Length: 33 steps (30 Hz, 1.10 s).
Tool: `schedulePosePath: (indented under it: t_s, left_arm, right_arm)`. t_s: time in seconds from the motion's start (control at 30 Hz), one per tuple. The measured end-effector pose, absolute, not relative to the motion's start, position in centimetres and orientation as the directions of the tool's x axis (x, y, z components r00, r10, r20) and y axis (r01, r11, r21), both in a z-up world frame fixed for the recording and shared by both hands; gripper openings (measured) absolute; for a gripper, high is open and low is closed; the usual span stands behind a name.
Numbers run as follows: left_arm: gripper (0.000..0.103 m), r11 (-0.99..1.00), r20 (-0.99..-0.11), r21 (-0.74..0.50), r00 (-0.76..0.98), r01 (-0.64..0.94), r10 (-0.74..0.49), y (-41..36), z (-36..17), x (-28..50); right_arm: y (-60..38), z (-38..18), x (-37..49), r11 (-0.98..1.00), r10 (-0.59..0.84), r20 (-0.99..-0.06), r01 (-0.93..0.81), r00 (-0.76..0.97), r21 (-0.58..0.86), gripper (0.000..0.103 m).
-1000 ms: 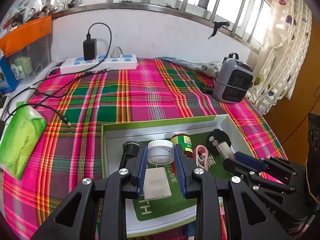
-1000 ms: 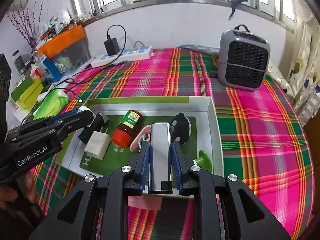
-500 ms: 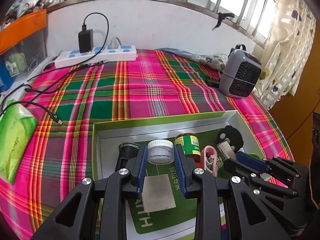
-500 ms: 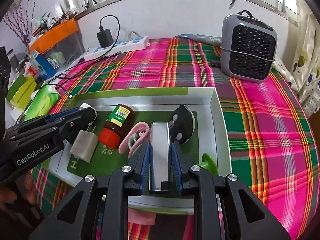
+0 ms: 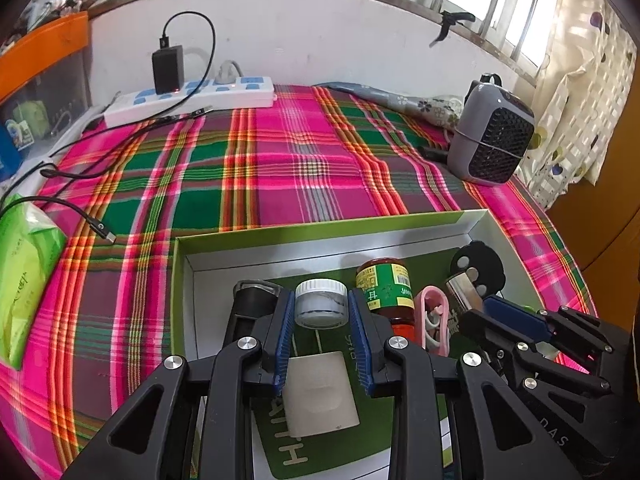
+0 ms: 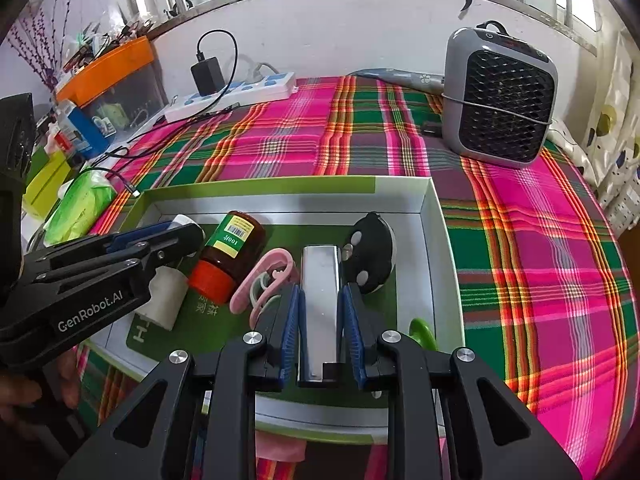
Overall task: Organize rigid objects
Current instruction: 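Carry the jar with the left tool while the right tool carries the bar into the green box, then open the left tool to release the jar while the right tool releases the bar in the box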
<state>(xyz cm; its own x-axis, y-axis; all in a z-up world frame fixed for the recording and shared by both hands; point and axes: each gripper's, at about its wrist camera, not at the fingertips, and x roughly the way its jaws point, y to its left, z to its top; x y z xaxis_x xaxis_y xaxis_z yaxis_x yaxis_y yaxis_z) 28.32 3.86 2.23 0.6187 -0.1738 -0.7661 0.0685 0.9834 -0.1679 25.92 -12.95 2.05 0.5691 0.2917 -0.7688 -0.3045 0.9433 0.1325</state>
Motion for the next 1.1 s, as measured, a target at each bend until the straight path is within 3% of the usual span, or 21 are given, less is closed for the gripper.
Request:
schedulePosePath:
  t_s: [0.93,1.1]
  left_arm:
    - [0.027,0.984,-0.772,-0.162,0.612,0.067,-0.169,3.74,1.88,28.29]
    - [0.033,0.985,-0.771,-0.157,0.614,0.069,-0.166,3.7,1.95,28.13]
  right_arm:
    - [-13.18,1.98,25.86,0.941,0.303,-0.761,-0.306,0.573,0.144,0.024]
    - [-13.23,1.96,25.84,0.941,0.306,-0.761,-0.304,0.572,0.151,0.024]
